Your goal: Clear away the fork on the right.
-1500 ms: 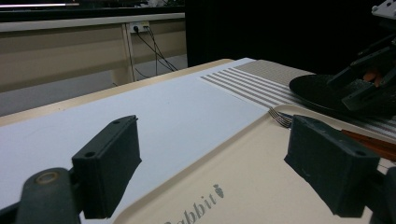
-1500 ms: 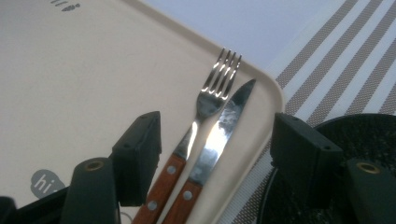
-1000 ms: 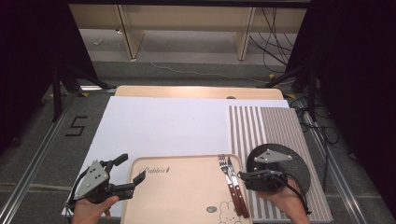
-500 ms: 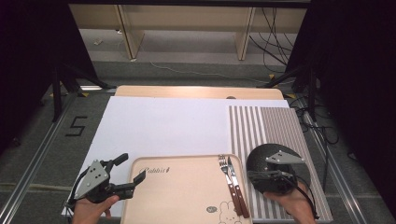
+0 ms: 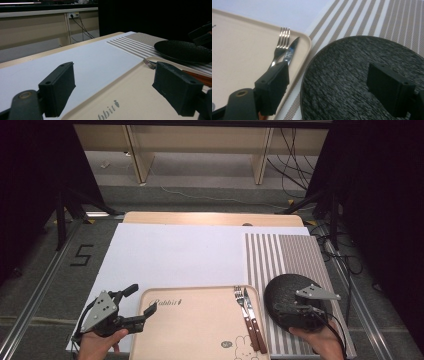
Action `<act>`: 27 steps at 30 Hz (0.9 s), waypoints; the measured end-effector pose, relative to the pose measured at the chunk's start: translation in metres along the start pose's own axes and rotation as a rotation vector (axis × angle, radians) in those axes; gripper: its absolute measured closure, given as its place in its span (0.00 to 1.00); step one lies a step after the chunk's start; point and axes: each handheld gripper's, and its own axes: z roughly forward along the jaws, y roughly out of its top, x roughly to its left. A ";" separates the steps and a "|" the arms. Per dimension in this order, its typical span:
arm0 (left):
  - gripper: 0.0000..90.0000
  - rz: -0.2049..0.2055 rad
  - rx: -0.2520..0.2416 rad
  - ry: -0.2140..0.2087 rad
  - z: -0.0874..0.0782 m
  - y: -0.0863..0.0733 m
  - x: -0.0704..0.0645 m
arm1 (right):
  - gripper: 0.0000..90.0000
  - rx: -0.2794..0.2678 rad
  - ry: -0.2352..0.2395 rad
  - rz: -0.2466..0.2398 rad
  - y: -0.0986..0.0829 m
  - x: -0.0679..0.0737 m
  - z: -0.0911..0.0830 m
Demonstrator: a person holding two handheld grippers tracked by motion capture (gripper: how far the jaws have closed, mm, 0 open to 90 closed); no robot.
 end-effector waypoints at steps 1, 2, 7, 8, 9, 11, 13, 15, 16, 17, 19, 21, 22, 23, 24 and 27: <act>0.19 0.000 0.000 0.001 0.000 0.000 0.000 | 0.21 -0.014 0.012 0.006 -0.001 -0.001 0.000; 0.19 -0.001 -0.007 -0.004 0.000 0.000 0.000 | 0.21 -0.012 0.004 0.013 -0.002 -0.002 -0.001; 0.19 0.000 -0.001 0.000 0.000 0.000 0.000 | 0.22 -0.018 -0.014 0.022 -0.006 -0.010 -0.005; 0.19 0.000 -0.001 0.000 0.000 0.000 0.000 | 0.22 -0.019 -0.029 0.053 -0.007 -0.009 -0.006; 0.19 0.000 0.000 0.000 0.000 0.000 0.000 | 0.22 -0.017 -0.033 0.057 -0.008 -0.011 -0.007; 0.19 0.000 0.000 0.000 0.000 0.000 0.000 | 0.22 -0.022 -0.043 0.062 -0.010 -0.013 -0.008; 0.19 0.000 0.000 0.000 0.000 0.000 0.000 | 0.22 -0.018 -0.057 0.084 -0.012 -0.014 -0.009; 0.19 -0.001 0.000 0.000 0.000 0.000 0.000 | 0.22 -0.016 -0.052 0.091 -0.014 -0.016 -0.010; 0.19 0.000 0.000 0.000 0.000 0.000 0.000 | 0.22 -0.019 -0.049 0.095 -0.015 -0.017 -0.011; 0.19 0.000 0.000 0.000 0.000 0.000 0.000 | 0.22 -0.032 -0.055 0.077 -0.016 -0.019 -0.011; 0.19 0.000 0.000 0.000 0.000 0.000 0.000 | 0.22 -0.020 -0.057 0.103 -0.017 -0.019 -0.013; 0.19 -0.001 -0.001 0.000 0.001 0.000 0.000 | 0.22 -0.028 -0.063 0.106 -0.019 -0.021 -0.014; 0.19 -0.001 0.000 0.000 0.001 0.000 0.000 | 0.22 -0.031 -0.063 0.114 -0.020 -0.022 -0.014; 0.19 -0.001 0.000 0.000 0.001 0.000 0.000 | 0.22 -0.026 -0.062 0.116 -0.021 -0.023 -0.015; 0.19 0.000 0.000 0.000 0.001 0.000 0.000 | 0.22 -0.038 -0.071 0.098 -0.022 -0.025 -0.015; 0.19 -0.001 0.000 0.000 0.000 0.000 0.000 | 0.22 -0.029 -0.073 0.125 -0.023 -0.026 -0.017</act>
